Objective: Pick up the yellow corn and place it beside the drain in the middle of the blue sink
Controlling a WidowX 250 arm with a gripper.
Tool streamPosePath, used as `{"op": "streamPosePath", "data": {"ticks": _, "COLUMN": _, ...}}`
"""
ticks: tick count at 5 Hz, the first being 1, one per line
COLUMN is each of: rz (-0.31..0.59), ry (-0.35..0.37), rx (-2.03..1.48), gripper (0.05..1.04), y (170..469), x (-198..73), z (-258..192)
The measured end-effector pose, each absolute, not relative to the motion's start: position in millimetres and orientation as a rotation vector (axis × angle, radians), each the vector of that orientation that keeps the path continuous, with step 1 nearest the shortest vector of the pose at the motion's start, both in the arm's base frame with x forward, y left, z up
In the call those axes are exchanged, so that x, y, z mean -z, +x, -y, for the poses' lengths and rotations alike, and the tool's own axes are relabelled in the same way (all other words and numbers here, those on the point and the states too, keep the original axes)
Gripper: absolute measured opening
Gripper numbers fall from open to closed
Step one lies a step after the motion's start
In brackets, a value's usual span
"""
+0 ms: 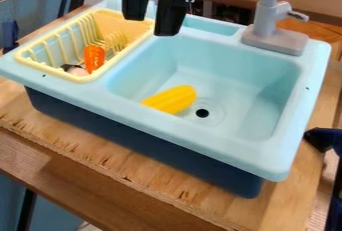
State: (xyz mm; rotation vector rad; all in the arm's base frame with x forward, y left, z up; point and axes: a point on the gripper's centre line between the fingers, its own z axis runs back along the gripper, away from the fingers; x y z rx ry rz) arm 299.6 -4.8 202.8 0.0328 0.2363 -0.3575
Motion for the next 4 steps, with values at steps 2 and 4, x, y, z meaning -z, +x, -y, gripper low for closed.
{"op": "streamPosePath", "data": {"ticks": 2, "rz": -0.283, "ry": 0.05, "rx": 0.396, "gripper": 1.001, "y": 317.9, "x": -165.8, "z": 0.8}}
{"op": "streamPosePath", "data": {"ticks": 4, "rz": -0.278, "ry": 0.046, "rx": 0.464, "gripper": 1.001, "y": 321.6, "x": -143.0, "z": -8.6}}
